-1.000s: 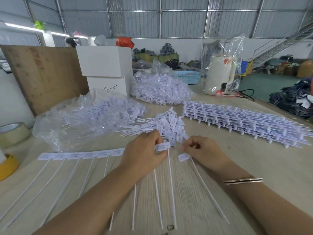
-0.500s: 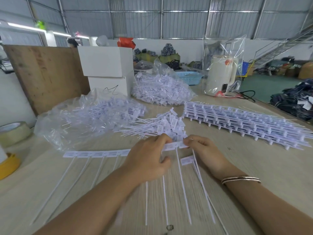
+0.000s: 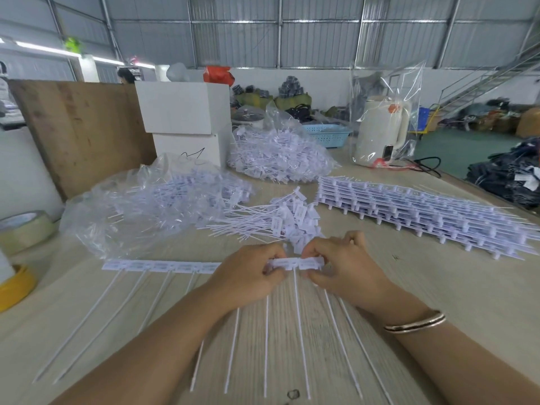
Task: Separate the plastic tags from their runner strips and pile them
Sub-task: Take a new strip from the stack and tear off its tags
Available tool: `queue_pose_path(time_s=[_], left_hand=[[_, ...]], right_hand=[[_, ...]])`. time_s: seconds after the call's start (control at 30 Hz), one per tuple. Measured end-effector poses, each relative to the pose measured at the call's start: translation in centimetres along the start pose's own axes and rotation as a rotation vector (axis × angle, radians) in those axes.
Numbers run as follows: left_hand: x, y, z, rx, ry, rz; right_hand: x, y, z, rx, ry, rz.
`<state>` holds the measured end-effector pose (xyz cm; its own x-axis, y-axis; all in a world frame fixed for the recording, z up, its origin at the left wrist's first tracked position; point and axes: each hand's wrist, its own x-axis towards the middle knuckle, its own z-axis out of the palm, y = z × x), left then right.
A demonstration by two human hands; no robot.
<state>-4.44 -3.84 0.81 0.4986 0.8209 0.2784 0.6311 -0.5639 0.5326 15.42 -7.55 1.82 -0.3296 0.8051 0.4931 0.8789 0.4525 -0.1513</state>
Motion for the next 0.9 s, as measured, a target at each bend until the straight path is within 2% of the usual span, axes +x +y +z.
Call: queue_pose_path(time_s=[0.17, 0.33, 0.5, 0.63, 0.9], left_hand=[[0.1, -0.2, 0.1, -0.102, 0.016, -0.031], [0.1, -0.2, -0.2, -0.168, 0.005, -0.074], [0.2, -0.2, -0.3, -0.205, 0.000, -0.093], [0.0, -0.3, 0.1, -0.152, -0.021, -0.042], [0.0, 0.3, 0.3, -0.228, 0.009, 0.082]], right_hand=[[0.3, 0.1, -0.2, -0.086, 0.042, -0.062], [-0.1, 1.5, -1.0, 0.327, 0.059, 0.041], [-0.2, 1.5, -0.9, 0.114, -0.045, -0.127], [0.2, 0.5, -0.1, 0.033, 0.056, -0.192], [0.2, 0.8, 0.7, 0.419, 0.035, 0.046]])
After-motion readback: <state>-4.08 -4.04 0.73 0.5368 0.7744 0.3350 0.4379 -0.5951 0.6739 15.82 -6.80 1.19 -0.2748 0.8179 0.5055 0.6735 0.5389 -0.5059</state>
